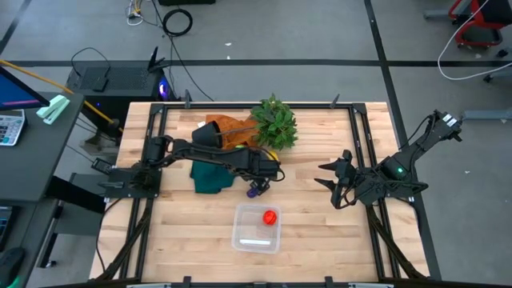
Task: Pick and placing Produce into tupperware
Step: Put the green bell pepper into the transparent bin, then put the green cabbage into the transparent bin
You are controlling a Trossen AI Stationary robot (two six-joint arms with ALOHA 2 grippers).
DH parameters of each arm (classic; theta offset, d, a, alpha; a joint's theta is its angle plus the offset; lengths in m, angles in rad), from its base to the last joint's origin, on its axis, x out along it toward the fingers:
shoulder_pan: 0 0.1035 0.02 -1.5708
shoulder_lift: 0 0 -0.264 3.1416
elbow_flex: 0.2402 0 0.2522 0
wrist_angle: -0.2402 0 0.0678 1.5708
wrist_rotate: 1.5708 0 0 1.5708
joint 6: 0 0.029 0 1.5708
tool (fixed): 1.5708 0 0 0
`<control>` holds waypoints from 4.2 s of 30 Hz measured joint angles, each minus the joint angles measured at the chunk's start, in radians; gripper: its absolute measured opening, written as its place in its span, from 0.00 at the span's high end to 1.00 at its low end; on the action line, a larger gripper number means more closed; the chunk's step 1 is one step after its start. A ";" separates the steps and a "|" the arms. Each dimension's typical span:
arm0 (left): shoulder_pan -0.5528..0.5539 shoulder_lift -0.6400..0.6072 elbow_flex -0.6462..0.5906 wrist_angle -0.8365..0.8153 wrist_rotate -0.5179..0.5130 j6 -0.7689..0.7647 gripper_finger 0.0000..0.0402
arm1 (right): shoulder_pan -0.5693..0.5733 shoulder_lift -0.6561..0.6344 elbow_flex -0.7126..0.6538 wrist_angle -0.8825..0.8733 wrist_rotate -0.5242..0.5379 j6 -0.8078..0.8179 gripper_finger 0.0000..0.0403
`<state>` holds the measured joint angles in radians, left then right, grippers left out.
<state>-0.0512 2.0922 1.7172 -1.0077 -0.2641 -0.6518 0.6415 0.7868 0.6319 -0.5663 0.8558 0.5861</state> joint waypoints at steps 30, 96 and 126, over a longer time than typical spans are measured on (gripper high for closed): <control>-0.284 0.000 0.260 -0.179 0.034 -0.100 0.31 | 0.003 0.003 0.000 0.120 -0.307 -0.013 0.55; -0.382 0.003 -0.043 0.241 -0.005 -0.230 0.25 | 0.002 0.252 0.000 0.496 -0.486 -0.119 0.55; -0.184 -0.112 -0.013 -0.185 -0.214 -0.114 0.31 | 0.002 0.252 0.000 0.493 -0.243 -0.255 0.55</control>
<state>-0.2352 1.9804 1.7039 -1.1923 -0.4782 -0.7654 0.6434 1.0387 0.6319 -0.0736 0.6128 0.3310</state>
